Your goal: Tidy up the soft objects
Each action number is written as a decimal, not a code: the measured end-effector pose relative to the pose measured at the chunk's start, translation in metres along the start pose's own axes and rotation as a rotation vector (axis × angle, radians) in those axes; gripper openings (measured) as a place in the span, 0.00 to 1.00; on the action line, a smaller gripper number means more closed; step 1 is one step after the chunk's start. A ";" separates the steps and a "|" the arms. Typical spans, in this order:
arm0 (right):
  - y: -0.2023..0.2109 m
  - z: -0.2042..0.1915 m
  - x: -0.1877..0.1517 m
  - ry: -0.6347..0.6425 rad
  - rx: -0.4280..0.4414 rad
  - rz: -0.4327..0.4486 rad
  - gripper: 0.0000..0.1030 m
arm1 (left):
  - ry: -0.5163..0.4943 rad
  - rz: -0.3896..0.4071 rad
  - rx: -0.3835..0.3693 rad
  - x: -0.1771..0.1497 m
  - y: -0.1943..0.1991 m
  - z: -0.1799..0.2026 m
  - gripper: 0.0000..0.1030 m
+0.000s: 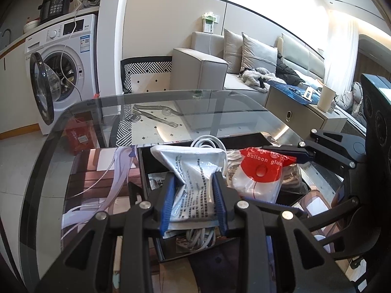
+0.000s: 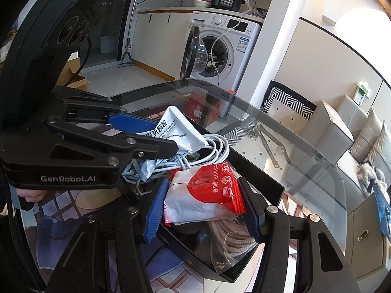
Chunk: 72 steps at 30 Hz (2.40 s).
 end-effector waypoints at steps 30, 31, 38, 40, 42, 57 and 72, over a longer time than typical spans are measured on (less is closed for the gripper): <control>0.066 0.020 -0.045 -0.321 -0.032 0.170 0.99 | -0.051 0.074 0.138 -0.023 0.049 0.001 1.00; 0.067 0.019 -0.046 -0.331 -0.033 0.179 0.99 | -0.047 0.074 0.142 -0.026 0.049 0.001 1.00; 0.075 0.013 -0.055 -0.365 -0.047 0.221 1.00 | -0.021 0.097 0.154 -0.045 0.051 0.002 1.00; 0.075 0.010 -0.059 -0.368 -0.043 0.220 0.99 | -0.004 0.108 0.155 -0.048 0.051 0.001 1.00; 0.073 0.007 -0.061 -0.368 -0.044 0.218 1.00 | 0.015 0.122 0.156 -0.051 0.052 0.000 1.00; 0.068 -0.003 -0.064 -0.373 -0.043 0.227 1.00 | 0.048 0.168 0.200 -0.061 0.055 -0.010 1.00; 0.077 -0.002 -0.067 -0.378 -0.055 0.258 1.00 | 0.062 0.173 0.216 -0.062 0.056 -0.013 1.00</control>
Point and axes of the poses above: each gripper's, at about its wrist camera, not at the fingertips, and y roughly against the way its jaws point, z to its right, x to its top, the point moved 9 cm from there along -y, roughly the way its jaws point, and after that the axes turned 8 degrees about -z, right-handed, at the moved point
